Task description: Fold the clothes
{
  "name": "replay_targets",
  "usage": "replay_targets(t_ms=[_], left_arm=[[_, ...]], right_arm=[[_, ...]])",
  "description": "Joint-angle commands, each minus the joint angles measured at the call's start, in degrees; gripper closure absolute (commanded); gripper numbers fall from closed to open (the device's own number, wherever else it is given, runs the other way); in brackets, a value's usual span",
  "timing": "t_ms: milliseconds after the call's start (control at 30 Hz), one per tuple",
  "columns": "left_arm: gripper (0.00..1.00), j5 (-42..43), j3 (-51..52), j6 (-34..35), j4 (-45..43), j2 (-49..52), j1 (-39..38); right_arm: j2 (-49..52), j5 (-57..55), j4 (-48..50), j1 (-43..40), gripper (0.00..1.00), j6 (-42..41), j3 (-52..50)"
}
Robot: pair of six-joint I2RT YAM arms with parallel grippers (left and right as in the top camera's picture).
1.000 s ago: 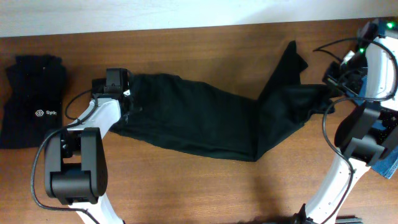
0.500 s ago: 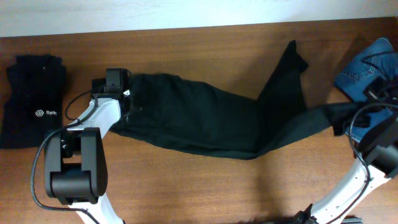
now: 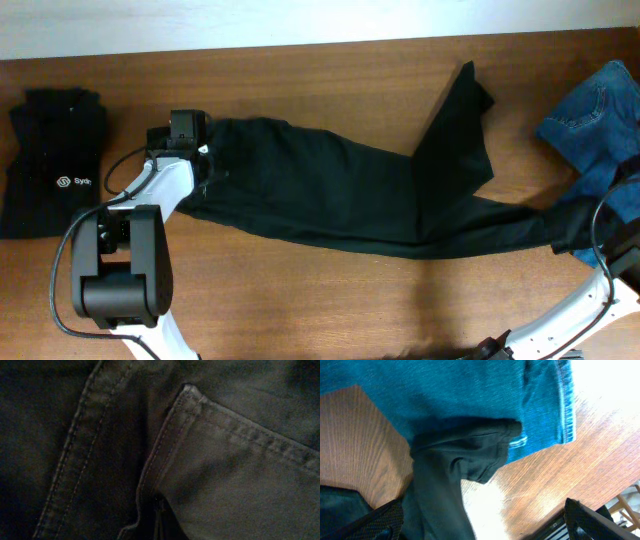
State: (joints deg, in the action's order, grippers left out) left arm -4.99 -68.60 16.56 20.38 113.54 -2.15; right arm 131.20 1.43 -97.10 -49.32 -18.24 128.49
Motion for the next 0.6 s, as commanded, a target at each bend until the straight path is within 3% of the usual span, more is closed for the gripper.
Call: replay_targets(t_ms=[0,133,467,567], left_arm=[[0.99,-3.8,2.6,2.0,2.9,4.5,1.9],[0.99,-4.3,2.6,7.2,4.2,4.5,4.0],[0.99,-4.5,2.6,7.7,5.6,4.5,8.7],[0.99,-6.7,2.6,10.8,7.6,4.5,9.6]], right_arm=[[-2.4,-1.0,-0.3,0.0,0.04,-0.7,2.3],[-3.3,-1.0,-0.2,1.4,0.04,1.5,4.0],[-3.6,-0.6,0.2,7.7,0.05,3.0,9.7],[-3.6,-0.6,0.6,9.5,0.05,3.1,10.7]])
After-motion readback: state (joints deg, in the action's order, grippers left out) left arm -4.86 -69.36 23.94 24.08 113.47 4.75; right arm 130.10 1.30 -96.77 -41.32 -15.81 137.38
